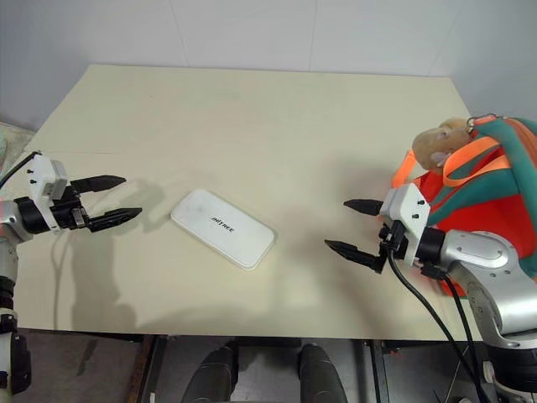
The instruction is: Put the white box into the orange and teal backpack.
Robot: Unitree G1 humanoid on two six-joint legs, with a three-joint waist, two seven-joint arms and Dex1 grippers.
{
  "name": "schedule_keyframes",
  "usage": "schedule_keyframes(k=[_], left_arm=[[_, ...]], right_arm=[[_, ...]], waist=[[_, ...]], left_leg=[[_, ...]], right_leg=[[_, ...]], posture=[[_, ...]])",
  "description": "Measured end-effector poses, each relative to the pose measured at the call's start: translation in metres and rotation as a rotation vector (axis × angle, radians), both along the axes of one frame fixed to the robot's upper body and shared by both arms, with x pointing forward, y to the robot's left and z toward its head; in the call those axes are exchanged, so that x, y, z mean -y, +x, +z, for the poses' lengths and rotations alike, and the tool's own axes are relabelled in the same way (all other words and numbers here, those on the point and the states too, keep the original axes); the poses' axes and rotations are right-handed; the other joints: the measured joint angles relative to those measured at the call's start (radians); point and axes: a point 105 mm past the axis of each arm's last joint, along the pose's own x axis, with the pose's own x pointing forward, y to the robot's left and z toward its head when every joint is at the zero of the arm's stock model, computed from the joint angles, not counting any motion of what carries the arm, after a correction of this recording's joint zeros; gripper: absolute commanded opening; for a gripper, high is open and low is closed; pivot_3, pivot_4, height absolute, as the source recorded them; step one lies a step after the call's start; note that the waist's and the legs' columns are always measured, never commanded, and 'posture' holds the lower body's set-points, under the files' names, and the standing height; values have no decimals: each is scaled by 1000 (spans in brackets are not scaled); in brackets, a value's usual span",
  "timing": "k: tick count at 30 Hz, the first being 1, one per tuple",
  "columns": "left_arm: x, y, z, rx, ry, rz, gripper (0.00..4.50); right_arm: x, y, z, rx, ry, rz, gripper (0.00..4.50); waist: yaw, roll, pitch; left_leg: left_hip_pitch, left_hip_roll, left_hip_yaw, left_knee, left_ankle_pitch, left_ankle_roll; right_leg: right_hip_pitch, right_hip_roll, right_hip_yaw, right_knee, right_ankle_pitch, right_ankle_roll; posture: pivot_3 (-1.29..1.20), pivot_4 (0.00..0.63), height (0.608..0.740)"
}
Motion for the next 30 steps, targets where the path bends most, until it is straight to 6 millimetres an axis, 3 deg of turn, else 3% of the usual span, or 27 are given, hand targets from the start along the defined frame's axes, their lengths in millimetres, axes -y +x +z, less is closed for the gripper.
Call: schedule_keyframes(k=[6,15,18,29,30], left_arm=[[5,6,8,39,2,-4,4500],[12,17,2,21,29,1,4500],[15,22,4,33,52,-5,3891],[19,46,-2,-54,-15,37,303],[21,49,-3,-60,-20,40,41]], right_arm=[[-11,0,6,31,35,14,4481],[-15,2,0,6,41,-17,4481],[-25,4,0,21,75,-40,3875],[-43,11,-27,-16,-13,-136,6],[-43,12,-31,-25,-36,-154,0]], waist=[[0,0,0],[1,0,0],[0,0,0],[2,0,0],[2,0,0]], left_leg=[[0,0,0,0,0,0],[0,0,0,1,0,0],[0,0,0,1,0,-1],[0,0,0,1,1,-1],[-1,0,0,0,1,-1]], right_leg=[[0,0,0,1,0,0],[0,0,0,1,0,0],[0,0,0,1,0,0],[0,0,0,1,0,1],[-1,0,0,1,0,1]], posture=[[0,150,740],[0,150,740],[0,150,740],[0,150,740],[0,150,740]])
